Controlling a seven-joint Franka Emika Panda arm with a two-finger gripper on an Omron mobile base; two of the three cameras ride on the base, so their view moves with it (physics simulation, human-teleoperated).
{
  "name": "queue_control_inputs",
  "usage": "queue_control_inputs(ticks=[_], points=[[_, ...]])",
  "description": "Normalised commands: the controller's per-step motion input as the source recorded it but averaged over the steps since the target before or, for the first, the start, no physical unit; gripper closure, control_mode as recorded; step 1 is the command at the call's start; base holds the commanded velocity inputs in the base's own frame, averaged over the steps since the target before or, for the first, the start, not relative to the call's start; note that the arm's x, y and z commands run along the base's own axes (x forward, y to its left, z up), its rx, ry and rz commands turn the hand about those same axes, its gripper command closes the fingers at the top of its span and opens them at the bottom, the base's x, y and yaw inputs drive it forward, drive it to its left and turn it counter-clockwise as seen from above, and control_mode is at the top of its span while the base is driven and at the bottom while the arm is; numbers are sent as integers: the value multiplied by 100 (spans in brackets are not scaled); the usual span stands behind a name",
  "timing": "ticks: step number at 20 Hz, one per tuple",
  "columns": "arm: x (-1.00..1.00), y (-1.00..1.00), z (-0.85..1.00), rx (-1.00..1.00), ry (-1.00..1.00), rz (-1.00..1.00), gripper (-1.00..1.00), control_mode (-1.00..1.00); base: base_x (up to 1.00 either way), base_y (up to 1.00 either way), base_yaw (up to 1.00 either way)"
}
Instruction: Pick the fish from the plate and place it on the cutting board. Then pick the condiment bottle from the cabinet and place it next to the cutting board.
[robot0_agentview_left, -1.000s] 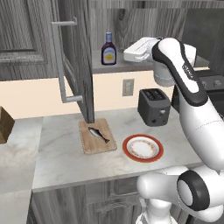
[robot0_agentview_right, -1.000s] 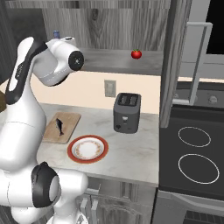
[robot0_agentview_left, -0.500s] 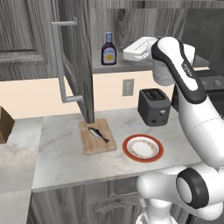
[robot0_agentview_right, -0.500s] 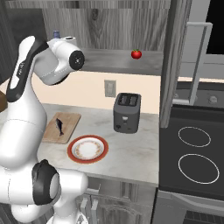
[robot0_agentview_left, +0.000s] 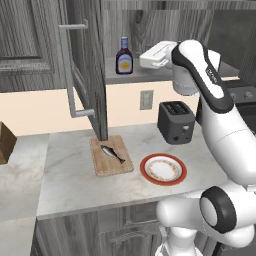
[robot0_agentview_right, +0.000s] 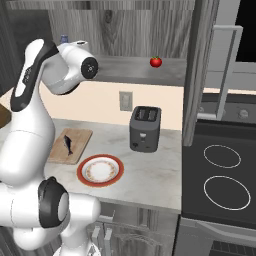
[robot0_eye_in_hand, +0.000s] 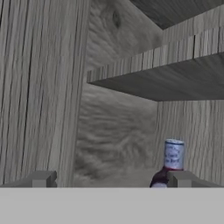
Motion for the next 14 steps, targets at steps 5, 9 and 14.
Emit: queue_control_inputs(ticks=[5,9,14], points=[[15,2,0,0,-1,0,-100,-100,0,0,0],[16,4,0,0,0,0,-100,-100,0,0,0],[15,4,0,0,0,0,-100,-100,0,0,0]])
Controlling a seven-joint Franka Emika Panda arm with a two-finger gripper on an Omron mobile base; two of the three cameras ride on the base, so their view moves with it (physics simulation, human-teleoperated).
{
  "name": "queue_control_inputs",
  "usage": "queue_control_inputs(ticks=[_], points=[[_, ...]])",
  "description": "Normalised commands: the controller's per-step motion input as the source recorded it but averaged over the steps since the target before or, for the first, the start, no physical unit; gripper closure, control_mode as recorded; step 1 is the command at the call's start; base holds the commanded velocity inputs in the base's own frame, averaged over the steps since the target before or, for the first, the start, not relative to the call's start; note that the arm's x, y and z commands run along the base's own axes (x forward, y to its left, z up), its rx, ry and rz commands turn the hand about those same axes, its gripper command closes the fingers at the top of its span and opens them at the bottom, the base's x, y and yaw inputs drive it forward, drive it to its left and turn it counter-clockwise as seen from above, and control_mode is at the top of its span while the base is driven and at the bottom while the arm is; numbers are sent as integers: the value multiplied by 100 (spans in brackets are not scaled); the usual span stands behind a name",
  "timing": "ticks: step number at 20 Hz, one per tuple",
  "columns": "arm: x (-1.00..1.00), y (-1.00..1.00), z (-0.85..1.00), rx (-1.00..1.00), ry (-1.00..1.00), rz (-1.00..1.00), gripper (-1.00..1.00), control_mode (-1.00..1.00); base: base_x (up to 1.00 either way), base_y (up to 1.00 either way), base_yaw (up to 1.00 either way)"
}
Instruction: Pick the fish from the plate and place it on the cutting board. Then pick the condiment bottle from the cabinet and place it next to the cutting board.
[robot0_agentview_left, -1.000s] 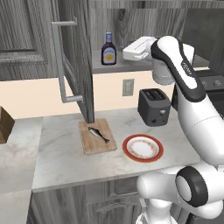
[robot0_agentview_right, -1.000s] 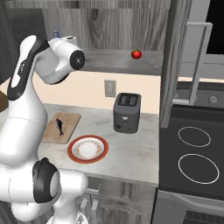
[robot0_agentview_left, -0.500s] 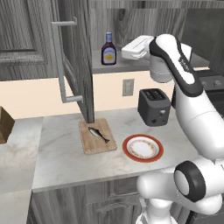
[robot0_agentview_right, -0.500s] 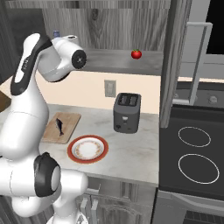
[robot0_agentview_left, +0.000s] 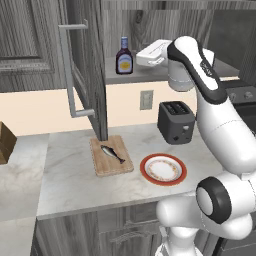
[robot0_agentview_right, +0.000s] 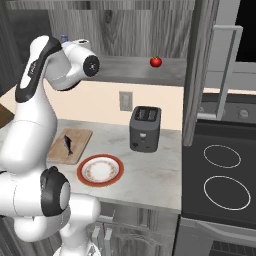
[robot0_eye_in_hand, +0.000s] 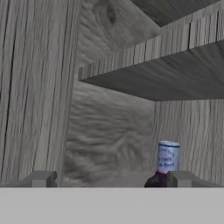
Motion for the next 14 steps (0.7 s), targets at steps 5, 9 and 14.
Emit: queue_control_inputs(ticks=[5,9,14], points=[[14,4,0,0,0,0,-100,-100,0,0,0],[11,3,0,0,0,0,-100,-100,0,0,0],[8,4,0,1,0,0,-100,-100,0,0,0]])
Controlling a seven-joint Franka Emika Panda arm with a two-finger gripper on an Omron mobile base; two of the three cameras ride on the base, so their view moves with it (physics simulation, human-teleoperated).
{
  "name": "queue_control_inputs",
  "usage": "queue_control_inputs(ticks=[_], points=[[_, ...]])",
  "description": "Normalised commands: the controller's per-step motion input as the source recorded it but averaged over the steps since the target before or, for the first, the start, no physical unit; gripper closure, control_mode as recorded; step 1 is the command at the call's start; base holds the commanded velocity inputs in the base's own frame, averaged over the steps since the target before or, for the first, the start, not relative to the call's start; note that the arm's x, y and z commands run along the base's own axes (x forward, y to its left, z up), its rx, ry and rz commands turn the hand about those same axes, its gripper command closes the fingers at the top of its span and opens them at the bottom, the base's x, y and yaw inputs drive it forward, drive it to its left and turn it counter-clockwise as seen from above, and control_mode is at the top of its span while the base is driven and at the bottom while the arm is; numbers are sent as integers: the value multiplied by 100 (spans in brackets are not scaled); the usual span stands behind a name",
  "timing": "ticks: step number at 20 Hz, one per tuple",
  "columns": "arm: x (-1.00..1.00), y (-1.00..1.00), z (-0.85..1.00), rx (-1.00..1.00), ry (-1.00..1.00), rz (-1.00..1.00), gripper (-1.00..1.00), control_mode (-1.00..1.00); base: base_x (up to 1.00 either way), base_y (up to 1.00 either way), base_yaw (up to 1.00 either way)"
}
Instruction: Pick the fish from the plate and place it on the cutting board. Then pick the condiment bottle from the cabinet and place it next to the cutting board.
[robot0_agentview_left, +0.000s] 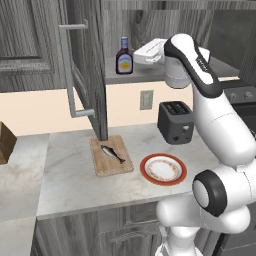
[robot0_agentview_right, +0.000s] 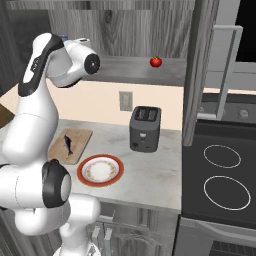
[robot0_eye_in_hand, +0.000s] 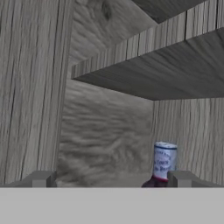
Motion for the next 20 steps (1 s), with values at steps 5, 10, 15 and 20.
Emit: queue_control_inputs(ticks=[5,10,15,20], points=[[7,5,0,1,0,0,-100,-100,0,0,0],[6,4,0,1,-1,0,-100,-100,0,0,0],[6,0,0,1,-1,0,-100,-100,0,0,0],[10,0,0,1,-1,0,-100,-100,0,0,0]])
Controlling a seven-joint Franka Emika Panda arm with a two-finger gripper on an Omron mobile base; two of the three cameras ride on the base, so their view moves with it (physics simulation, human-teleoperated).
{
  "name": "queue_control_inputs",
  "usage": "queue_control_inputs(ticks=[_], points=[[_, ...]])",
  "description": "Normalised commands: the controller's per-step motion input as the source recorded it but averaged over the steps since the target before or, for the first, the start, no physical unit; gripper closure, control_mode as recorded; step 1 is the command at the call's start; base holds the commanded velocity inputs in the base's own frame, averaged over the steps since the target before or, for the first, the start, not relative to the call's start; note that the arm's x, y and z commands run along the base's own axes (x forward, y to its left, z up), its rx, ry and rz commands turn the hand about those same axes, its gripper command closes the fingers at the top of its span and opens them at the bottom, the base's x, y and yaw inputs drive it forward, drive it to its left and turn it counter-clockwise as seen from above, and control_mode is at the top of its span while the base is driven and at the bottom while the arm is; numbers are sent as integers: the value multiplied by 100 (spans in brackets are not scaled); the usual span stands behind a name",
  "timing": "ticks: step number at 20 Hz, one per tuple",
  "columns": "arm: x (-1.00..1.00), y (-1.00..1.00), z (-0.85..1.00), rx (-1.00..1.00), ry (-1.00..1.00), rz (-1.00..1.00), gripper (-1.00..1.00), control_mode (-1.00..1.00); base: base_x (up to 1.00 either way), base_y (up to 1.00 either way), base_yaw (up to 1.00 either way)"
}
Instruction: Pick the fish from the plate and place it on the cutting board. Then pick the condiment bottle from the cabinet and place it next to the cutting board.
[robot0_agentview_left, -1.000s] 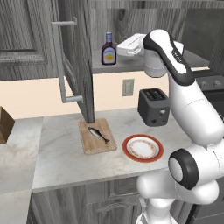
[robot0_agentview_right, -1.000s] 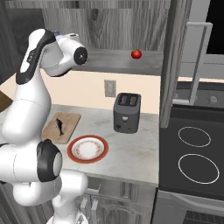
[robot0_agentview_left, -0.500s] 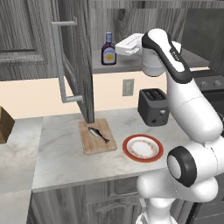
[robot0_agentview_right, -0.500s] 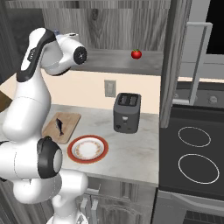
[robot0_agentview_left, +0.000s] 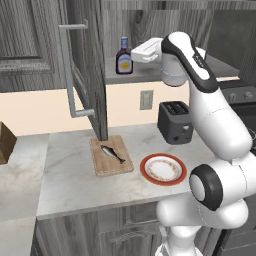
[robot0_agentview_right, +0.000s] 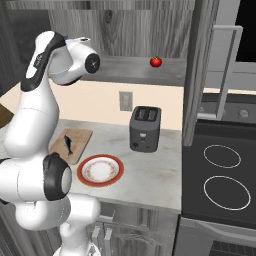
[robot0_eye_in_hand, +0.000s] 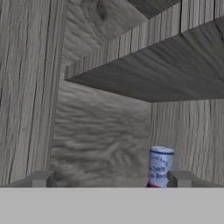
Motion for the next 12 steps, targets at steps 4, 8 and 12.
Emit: queue_control_inputs(ticks=[4,8,12], points=[[13,0,0,1,-1,0,-100,-100,0,0,0],[15,0,0,0,-1,0,-100,-100,0,0,0],[16,0,-1,0,0,0,-100,-100,0,0,0]])
